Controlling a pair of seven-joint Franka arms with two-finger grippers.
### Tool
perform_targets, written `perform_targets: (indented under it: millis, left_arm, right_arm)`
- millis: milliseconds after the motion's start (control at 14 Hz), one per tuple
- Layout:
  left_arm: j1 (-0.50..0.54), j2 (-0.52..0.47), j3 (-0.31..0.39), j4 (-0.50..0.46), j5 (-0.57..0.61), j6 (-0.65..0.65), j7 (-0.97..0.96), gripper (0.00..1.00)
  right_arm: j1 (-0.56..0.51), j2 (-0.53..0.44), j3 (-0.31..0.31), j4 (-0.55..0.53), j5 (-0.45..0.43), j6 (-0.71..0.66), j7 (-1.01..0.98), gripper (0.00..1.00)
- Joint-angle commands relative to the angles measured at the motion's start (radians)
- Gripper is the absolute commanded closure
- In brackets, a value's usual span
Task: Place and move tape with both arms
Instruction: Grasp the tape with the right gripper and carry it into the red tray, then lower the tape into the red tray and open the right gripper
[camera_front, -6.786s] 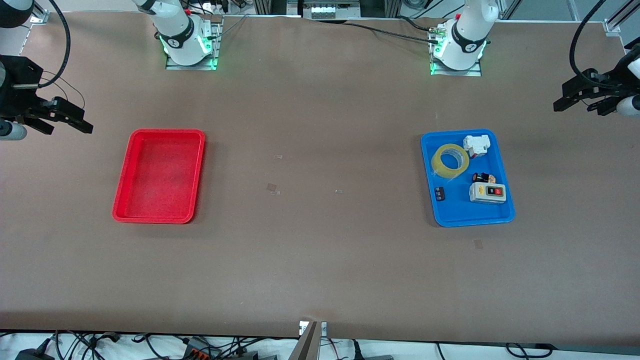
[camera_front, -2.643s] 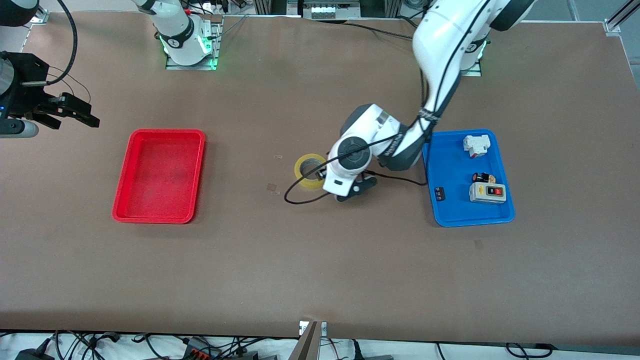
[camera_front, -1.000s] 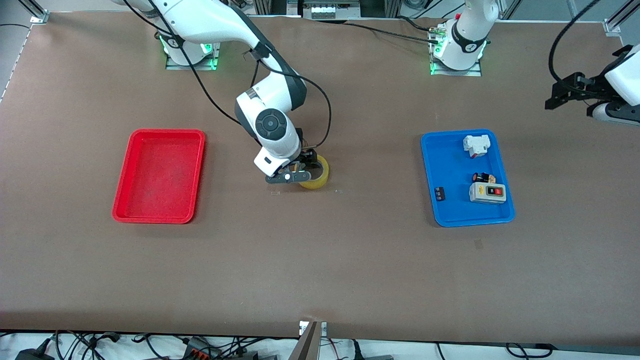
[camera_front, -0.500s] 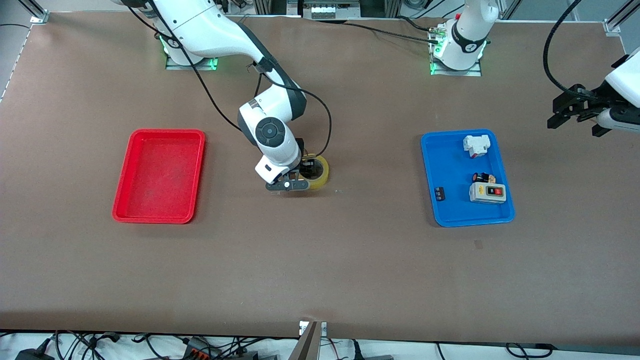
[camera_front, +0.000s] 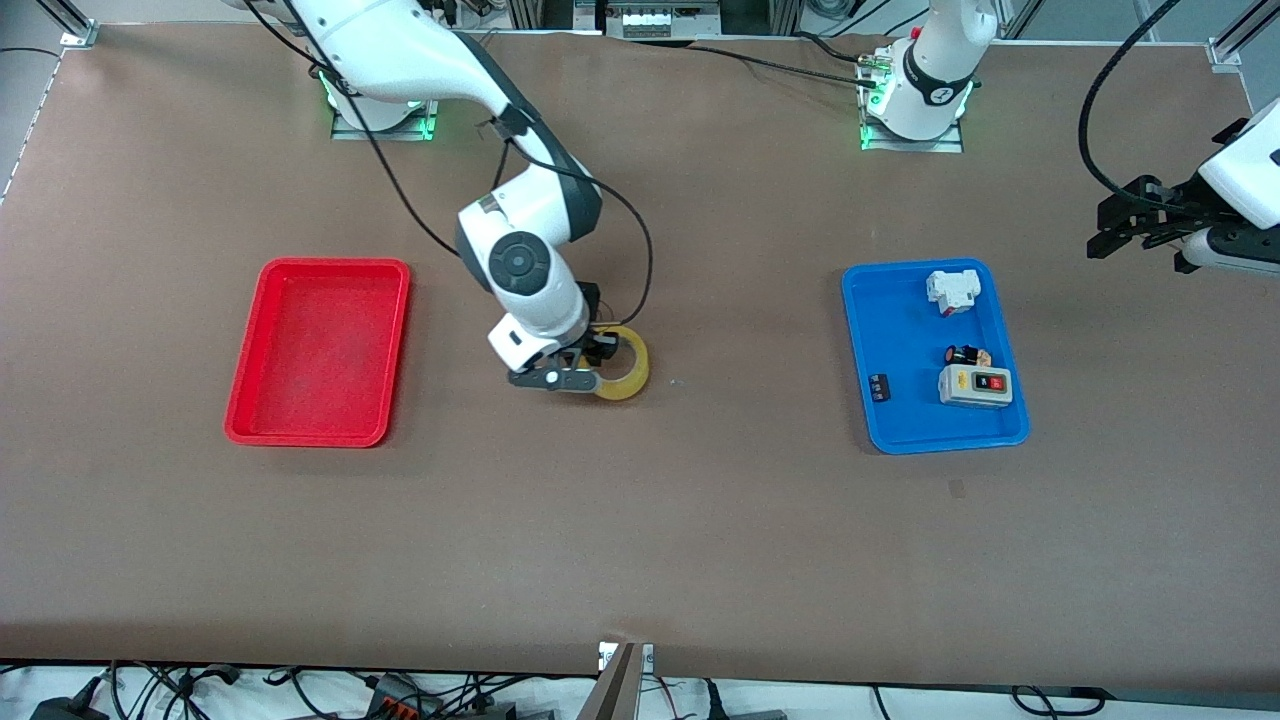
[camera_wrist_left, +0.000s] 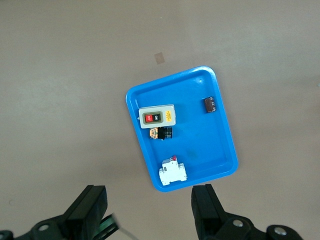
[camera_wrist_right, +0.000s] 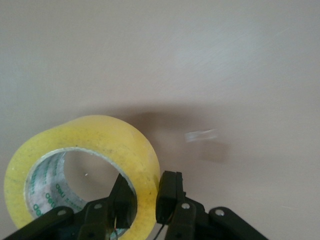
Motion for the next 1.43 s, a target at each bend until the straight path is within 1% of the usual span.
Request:
perform_targets:
  millis: [0,71,214,429,500,643,857,1000,1143,1214,1286,1357]
  left_arm:
    - [0.037,0.011,-0.037,0.019,-0.006,-0.016,0.001,0.0]
    - [0.057,0.017,-0.055,0.019,-0.006,-0.016,0.0,0.0]
    - [0.056,0.016,-0.054,0.019,-0.007,-0.016,0.001,0.0]
    - [0.05,0.019,-0.043,0.027,-0.007,-0.016,-0.005,0.0]
    - [0.05,0.023,-0.042,0.031,-0.006,-0.016,-0.008,0.0]
    - [0.05,0.03,-0.04,0.045,-0.007,-0.016,-0.006,0.0]
    - [0.05,0.031,-0.042,0.047,-0.02,-0.018,-0.021,0.0]
    - [0.05,0.03,-0.039,0.062,-0.069,-0.054,-0.067,0.0]
    - [0.05,0.031,-0.039,0.084,-0.07,-0.081,-0.072,0.0]
    - [0.05,0.031,-0.037,0.085,-0.067,-0.081,-0.072,0.0]
    - [0.05,0.036,-0.037,0.085,-0.061,-0.079,-0.072,0.0]
    - [0.05,0.04,-0.037,0.085,-0.06,-0.079,-0.071,0.0]
  right_arm:
    - [-0.16,-0.158,0.006,-0.029,0.001,-0.201,-0.153,1.0]
    - [-0.241,-0.183,0.006,-0.037,0.0,-0.267,-0.243,1.0]
    - [-0.369,-0.215,0.006,-0.07,-0.008,-0.337,-0.377,1.0]
    - [-0.475,-0.275,-0.007,-0.213,-0.106,-0.312,-0.45,1.0]
    - [-0.53,-0.278,-0.007,-0.25,-0.107,-0.303,-0.489,1.0]
    - [-0.602,-0.269,-0.007,-0.306,-0.107,-0.263,-0.568,1.0]
    - [-0.656,-0.277,-0.008,-0.438,-0.115,-0.103,-0.643,1.0]
    - [-0.67,-0.277,-0.008,-0.457,-0.115,-0.073,-0.681,1.0]
    - [-0.674,-0.271,-0.008,-0.48,-0.123,-0.029,-0.681,1.0]
    - [-0.676,-0.265,-0.008,-0.506,-0.144,0.031,-0.681,0.97]
    - [-0.678,-0.263,-0.01,-0.532,-0.159,0.089,-0.681,0.88]
    - [-0.676,-0.265,-0.014,-0.54,-0.161,0.094,-0.681,0.5]
